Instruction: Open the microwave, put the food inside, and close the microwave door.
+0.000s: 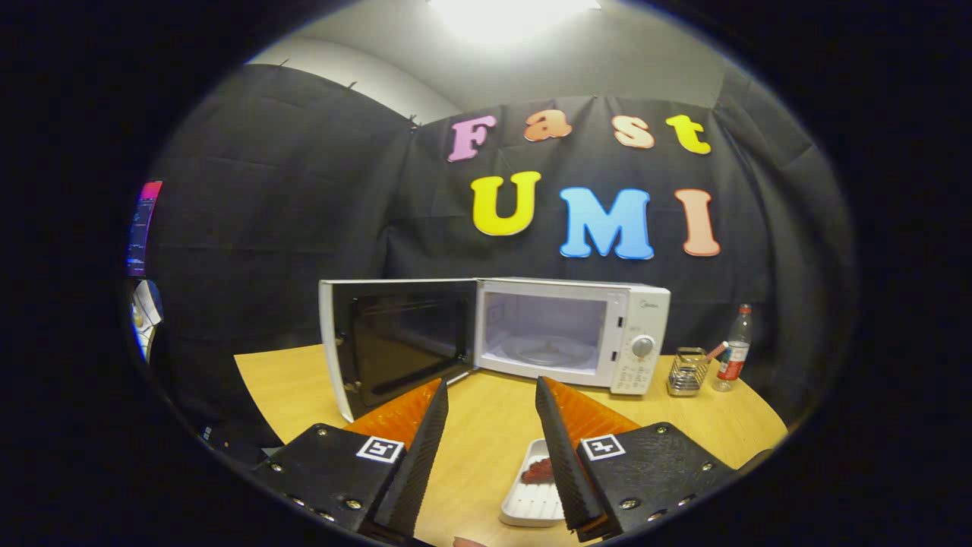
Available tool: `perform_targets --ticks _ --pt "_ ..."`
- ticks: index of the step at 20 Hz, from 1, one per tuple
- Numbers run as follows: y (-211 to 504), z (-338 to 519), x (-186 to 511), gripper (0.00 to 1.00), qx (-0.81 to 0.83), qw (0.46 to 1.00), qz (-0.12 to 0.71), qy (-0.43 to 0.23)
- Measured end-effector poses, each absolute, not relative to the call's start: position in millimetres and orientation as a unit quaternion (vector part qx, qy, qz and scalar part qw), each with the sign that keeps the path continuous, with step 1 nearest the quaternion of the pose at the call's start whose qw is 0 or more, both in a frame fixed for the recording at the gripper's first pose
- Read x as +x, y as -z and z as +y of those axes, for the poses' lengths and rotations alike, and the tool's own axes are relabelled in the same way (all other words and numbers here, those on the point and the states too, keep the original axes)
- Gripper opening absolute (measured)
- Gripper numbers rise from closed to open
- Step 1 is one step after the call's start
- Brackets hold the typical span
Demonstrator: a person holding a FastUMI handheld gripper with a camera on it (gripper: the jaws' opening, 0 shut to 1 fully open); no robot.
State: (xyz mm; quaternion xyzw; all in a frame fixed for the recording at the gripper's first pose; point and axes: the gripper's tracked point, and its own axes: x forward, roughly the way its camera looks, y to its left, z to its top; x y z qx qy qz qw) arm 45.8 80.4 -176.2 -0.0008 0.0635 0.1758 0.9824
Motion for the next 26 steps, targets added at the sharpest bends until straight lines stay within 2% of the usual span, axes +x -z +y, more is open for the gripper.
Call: perform_targets --ticks 7,12,17,18,19,21,22,23,24,25,26 --pt "227 -14 82 0.73 0.084 0.981 0.121 -0.124" --pt "269 -22 109 0.75 0.148 0.963 0.177 -0.139" --pt "294 9 125 0.75 0.22 0.931 0.23 -0.179" --pt "298 12 128 0.59 0.234 0.926 0.233 -0.182" --pt "297 16 129 0.56 0.246 0.922 0.234 -0.187" --pt "297 12 123 0.56 0.277 0.912 0.24 -0.183" --pt "298 19 132 0.3 0.296 0.906 0.238 -0.185" --pt "300 18 136 0.3 0.319 0.897 0.243 -0.187" --pt "304 21 139 0.2 0.344 0.884 0.253 -0.189" --pt "301 23 141 0.19 0.371 0.873 0.253 -0.189" --pt "300 22 135 0.11 0.371 0.873 0.256 -0.188"
